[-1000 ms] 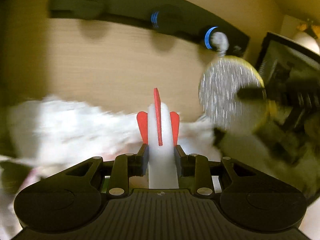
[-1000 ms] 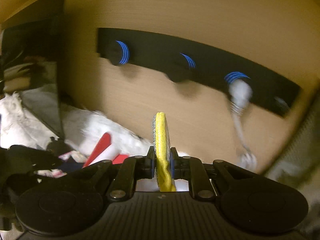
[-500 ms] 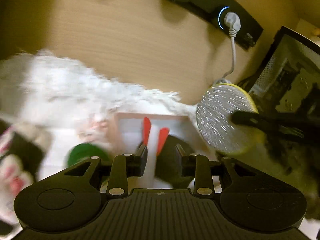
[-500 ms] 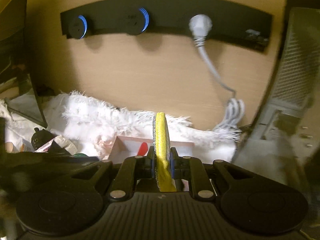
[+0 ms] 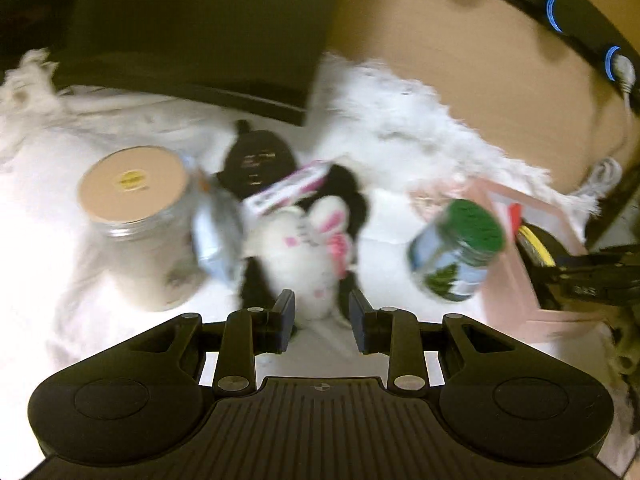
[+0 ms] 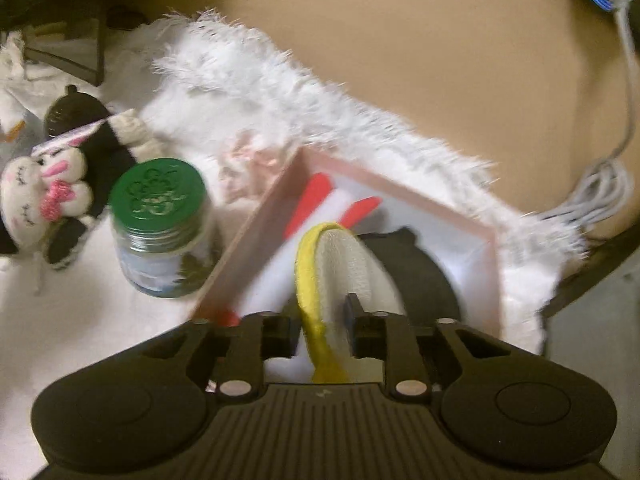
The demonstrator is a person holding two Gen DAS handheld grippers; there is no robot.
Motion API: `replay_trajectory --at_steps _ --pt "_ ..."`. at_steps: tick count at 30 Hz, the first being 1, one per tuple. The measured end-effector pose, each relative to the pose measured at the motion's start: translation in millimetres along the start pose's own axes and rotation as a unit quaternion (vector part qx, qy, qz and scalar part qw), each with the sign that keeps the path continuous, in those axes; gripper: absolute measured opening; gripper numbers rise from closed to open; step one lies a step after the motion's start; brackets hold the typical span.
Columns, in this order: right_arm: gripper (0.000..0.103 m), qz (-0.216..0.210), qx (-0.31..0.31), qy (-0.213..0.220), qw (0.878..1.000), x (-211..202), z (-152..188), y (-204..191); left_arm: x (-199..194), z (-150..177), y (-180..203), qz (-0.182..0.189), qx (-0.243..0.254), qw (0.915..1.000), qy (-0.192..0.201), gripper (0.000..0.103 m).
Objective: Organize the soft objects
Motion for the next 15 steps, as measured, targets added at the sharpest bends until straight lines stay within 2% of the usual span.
replay_trajectory --at_steps 2,6,9,10,13,15 --pt "0.043 -0.027 0.009 -0.014 0.999 4 1 -2 -4 1 -3 -0.002 -0.001 1.0 0.003 0.033" --pt "0.045 -0.05 0.028 -0.031 0.998 3 4 -2 -9 0 -3 0.0 0.007 1.0 0.004 0.033" --pt "0.051 -0.078 0.04 -0.018 0.996 -15 -2 5 -7 -3 1 0.001 0.01 0.9999 0.004 0.033" --pt "0.055 -0.089 0.048 -0.013 0.995 -21 -7 7 -6 -4 3 0.001 0.012 0.9999 0.004 0.033" --pt "0.055 -0.112 0.092 0.007 0.989 -33 -30 18 -7 -8 9 0.006 0.019 0.9998 0.01 0.033" --pt "0.055 -0.133 0.134 0.005 0.982 -33 -50 26 -10 -9 13 0.01 0.028 0.9994 0.016 0.033"
Point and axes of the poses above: each gripper's, at about its wrist camera, not at the fingertips, and x roughly the way its jaws point, y to its right, z to its underside, the point moved 2 cm from there along x, roughly the way its jaws point
